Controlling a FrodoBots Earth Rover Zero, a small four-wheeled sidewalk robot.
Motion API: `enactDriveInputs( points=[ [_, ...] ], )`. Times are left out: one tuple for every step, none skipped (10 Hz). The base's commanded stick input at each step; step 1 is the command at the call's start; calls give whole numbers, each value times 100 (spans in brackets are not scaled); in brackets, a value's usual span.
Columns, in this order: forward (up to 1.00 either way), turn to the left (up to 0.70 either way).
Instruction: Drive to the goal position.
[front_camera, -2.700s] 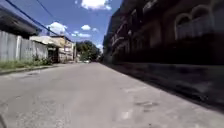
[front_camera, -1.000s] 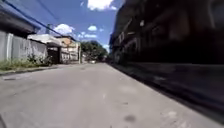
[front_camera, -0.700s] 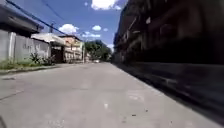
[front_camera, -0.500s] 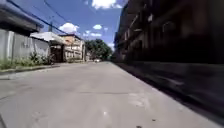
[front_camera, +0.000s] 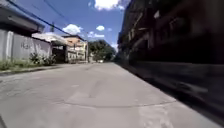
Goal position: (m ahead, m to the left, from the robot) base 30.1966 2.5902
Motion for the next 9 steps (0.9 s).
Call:
enactDriveInputs(
  points=[
    [100, 4],
    [100, 8],
    [100, 17],
    [100, 11],
    [100, 0],
    [100, 0],
    [100, 0],
    [100, 1],
    [100, 2]
  ],
)
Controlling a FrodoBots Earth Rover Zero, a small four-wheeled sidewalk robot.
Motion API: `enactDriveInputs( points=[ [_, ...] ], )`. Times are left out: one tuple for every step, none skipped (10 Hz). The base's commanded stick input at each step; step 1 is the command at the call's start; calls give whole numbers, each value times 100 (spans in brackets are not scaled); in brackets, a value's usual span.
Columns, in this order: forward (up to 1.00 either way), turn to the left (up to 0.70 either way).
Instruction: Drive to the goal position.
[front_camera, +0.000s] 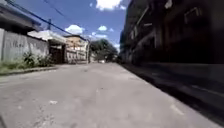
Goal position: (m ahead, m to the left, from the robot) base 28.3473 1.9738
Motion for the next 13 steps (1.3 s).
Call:
enactDriveInputs(
  points=[
    [100, 2],
    [100, 2],
    [100, 2],
    [100, 2],
    [100, 3],
    [100, 1],
    [100, 0],
    [100, 0],
    [100, 0],
    [100, 0],
    [100, 3],
    [100, 3],
    [100, 3]
  ],
)
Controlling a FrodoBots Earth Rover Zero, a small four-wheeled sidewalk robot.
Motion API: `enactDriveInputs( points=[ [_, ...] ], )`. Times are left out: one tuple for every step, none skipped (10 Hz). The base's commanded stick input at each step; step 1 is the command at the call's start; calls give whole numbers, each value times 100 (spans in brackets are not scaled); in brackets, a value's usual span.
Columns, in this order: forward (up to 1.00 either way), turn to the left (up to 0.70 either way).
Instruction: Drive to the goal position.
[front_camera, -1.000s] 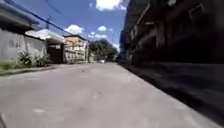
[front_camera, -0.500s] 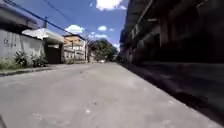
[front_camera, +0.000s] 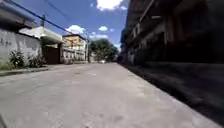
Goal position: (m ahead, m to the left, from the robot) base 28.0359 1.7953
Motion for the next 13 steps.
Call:
enactDriveInputs(
  points=[
    [100, 3],
    [100, 3],
    [100, 3],
    [100, 3],
    [100, 3],
    [100, 3],
    [100, 3],
    [100, 3],
    [100, 2],
    [100, 2],
    [100, 2],
    [100, 2],
    [100, 2]
  ],
)
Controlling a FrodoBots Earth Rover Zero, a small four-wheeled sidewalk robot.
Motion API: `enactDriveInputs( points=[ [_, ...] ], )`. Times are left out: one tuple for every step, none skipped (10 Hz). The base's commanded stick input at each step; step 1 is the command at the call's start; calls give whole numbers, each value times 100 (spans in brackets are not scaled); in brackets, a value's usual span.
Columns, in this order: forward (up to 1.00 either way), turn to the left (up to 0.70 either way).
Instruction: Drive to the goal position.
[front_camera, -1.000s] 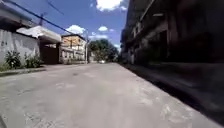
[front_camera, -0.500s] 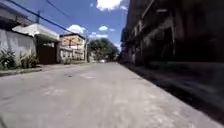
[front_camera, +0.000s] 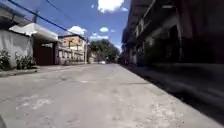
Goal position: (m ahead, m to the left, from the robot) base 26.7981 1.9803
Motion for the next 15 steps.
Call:
enactDriveInputs(
  points=[
    [100, 3],
    [100, 3],
    [100, 2],
    [100, 2],
    [100, 2],
    [100, 2],
    [100, 3],
    [100, 3],
    [100, 3],
    [100, 3],
    [100, 3],
    [100, 3],
    [100, 3],
    [100, 3],
    [100, 3]
  ],
)
